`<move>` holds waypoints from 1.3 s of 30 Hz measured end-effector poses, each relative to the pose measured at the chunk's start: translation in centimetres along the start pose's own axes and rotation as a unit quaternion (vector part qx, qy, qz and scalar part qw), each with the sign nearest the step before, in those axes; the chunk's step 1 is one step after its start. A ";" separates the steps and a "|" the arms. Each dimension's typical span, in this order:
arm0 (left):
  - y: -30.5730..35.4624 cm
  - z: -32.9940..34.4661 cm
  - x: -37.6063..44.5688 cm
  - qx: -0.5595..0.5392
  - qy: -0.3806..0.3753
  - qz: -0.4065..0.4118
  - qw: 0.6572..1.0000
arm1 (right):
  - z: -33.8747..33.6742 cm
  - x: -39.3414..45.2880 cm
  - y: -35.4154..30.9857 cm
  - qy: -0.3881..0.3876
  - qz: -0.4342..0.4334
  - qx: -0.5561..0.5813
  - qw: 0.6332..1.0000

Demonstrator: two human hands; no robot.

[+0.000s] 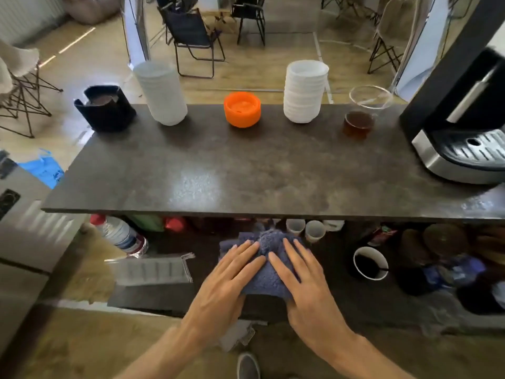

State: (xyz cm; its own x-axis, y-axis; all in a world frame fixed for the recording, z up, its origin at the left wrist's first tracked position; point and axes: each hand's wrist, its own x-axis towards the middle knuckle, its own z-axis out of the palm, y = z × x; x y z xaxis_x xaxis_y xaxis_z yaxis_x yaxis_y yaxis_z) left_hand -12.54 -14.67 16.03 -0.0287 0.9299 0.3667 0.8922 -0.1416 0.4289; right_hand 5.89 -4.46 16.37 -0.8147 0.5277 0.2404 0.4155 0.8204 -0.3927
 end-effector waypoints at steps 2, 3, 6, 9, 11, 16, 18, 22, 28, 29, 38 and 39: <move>-1.0 2.2 -0.8 0.006 -0.036 -0.021 0.999 | 2.4 -0.8 1.4 -0.038 0.016 0.010 0.999; -1.8 3.3 -0.8 0.008 -0.052 -0.035 0.998 | 3.6 -0.7 2.4 -0.053 0.028 0.014 0.998; -3.6 6.0 0.5 0.006 -0.085 -0.074 0.994 | 6.5 0.8 5.0 -0.090 0.066 0.021 0.994; -5.2 8.3 1.1 0.015 -0.102 -0.118 0.988 | 8.9 1.7 7.1 -0.097 0.085 0.012 0.992; -6.9 9.9 0.0 0.035 -0.115 -0.144 0.982 | 10.7 1.0 8.6 -0.105 0.091 -0.015 0.990; -7.4 13.2 -5.8 -0.069 -0.090 -0.457 0.882 | 14.1 -4.1 10.4 -0.136 0.315 0.011 0.939; -6.6 14.0 -6.6 -0.127 -0.035 -0.558 0.819 | 14.6 -4.7 10.3 -0.077 0.432 0.086 0.895; -6.0 15.5 -5.3 -0.305 0.011 -0.634 0.711 | 15.4 -3.3 10.0 -0.092 0.519 0.211 0.824; -6.5 16.0 -4.2 -0.296 0.001 -0.658 0.693 | 15.2 -2.5 10.7 -0.168 0.545 0.221 0.791; -6.2 15.6 -4.5 -0.285 0.004 -0.662 0.693 | 15.2 -3.1 10.9 -0.175 0.544 0.204 0.795; -4.3 14.6 -7.7 -0.391 0.012 -0.681 0.620 | 14.6 -4.6 9.6 -0.166 0.569 0.194 0.782; -4.0 14.3 -7.4 -0.407 0.004 -0.673 0.618 | 14.5 -4.9 9.2 -0.144 0.569 0.215 0.780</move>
State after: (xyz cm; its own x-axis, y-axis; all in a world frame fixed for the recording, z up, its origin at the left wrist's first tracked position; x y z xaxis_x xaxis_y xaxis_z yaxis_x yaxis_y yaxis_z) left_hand -9.43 -16.14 -0.20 -0.5024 0.3898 -0.7718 -0.4638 0.6319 0.6210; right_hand 7.79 -2.68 -1.30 -0.0995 0.7385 -0.6668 0.8127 -0.3264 -0.4827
